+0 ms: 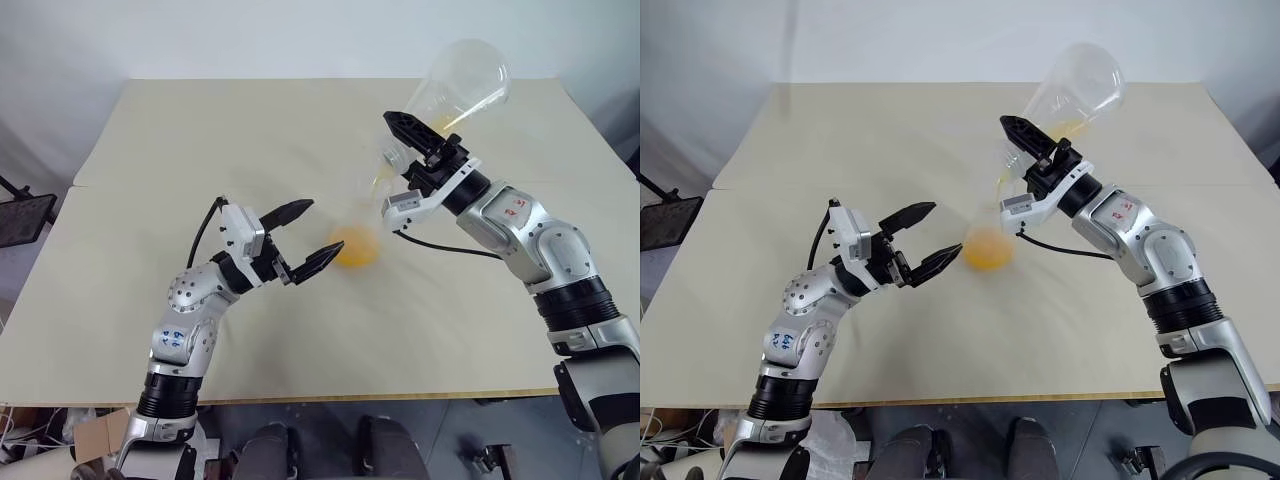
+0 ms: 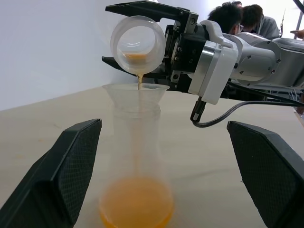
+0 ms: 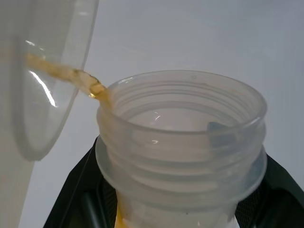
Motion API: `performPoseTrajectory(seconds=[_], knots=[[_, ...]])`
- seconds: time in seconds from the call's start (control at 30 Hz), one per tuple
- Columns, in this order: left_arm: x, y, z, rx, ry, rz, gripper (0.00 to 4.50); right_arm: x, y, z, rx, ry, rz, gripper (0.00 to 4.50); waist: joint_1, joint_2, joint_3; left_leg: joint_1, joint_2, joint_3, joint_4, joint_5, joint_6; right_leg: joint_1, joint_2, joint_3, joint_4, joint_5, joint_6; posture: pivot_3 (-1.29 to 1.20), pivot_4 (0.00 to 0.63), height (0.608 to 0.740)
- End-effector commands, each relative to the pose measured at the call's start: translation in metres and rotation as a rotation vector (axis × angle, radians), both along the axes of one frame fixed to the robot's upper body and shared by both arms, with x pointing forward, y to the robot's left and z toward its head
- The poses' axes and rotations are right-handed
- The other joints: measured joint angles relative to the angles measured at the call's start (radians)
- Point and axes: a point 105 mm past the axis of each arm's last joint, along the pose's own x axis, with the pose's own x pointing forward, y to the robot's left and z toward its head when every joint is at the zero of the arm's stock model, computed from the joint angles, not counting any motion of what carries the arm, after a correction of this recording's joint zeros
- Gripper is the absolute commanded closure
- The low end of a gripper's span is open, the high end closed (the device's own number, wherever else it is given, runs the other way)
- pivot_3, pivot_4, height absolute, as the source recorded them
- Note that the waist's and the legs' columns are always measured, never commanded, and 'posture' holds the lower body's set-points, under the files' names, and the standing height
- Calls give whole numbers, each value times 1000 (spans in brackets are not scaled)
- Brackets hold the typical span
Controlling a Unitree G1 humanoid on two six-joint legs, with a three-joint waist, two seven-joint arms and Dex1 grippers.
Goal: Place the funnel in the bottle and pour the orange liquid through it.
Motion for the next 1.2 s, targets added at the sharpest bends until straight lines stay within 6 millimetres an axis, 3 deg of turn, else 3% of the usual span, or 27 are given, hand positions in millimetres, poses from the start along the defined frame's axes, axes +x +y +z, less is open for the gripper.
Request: performPoseTrajectory(seconds=[0.03, 0.17, 0.43, 0.63, 0.7, 0.83, 0.93, 1.03, 1.2], knots=[[-3, -2, 8, -9, -40, -11, 0, -10, 1, 16, 15, -58, 29, 1999, 0, 0, 0, 0, 0, 0, 0, 0, 0, 0, 0, 0, 0, 0, 0, 0, 150, 740], [-4, -2, 8, -7, -38, -13, 0, -8, -1, 16, 64, -35, 31, 1999, 0, 0, 0, 0, 0, 0, 0, 0, 0, 0, 0, 0, 0, 0, 0, 0, 150, 740], [-3, -1, 9, 5, -40, -15, 0, -10, -19, 23, 441, 225, 125, 1999, 3, 0, 0, 0, 0, -1, 0, 0, 0, 1, 0, -1, 0, 0, 0, 0, 150, 740], [-2, 0, 9, 17, -37, -24, 0, -17, -42, 34, 882, 549, 307, 1999, 1, 0, 0, 0, 0, -2, 0, 0, 0, 2, 0, -3, -1, 0, 0, 0, 150, 740], [-1, -1, 9, 23, -37, -33, 0, -19, -60, 40, 1083, 647, 380, 1999, 3, 0, 0, 0, 0, -3, 0, 0, 0, 2, 0, -3, -1, 0, 0, 0, 150, 740], [-1, -2, 9, 30, -35, -47, 0, -21, -92, 36, 1322, 790, 421, 1999, 8, 0, 0, 0, 0, -4, 1, 0, 1, 3, 0, -3, -1, 0, 0, 0, 150, 740], [-1, -3, 8, 43, -32, -61, 0, -24, -121, 27, 1415, 766, 333, 1999, 11, 0, 0, 0, -1, -4, 1, 0, 1, 3, -1, -3, -1, 0, 0, 0, 150, 740], [-3, -6, 5, 74, -34, -88, 0, -33, -153, 24, 1508, 630, 263, 1999, 22, 0, 0, 0, -1, -4, 0, 0, 1, 2, -1, -3, -1, 0, 0, 0, 150, 740], [-10, -14, -3, 135, -38, -159, 0, -46, -190, -2, 1563, 642, 110, 1999, 28, 0, 0, 0, -1, -1, 0, 0, 1, 1, -1, -2, -1, 0, 0, 0, 150, 740]])
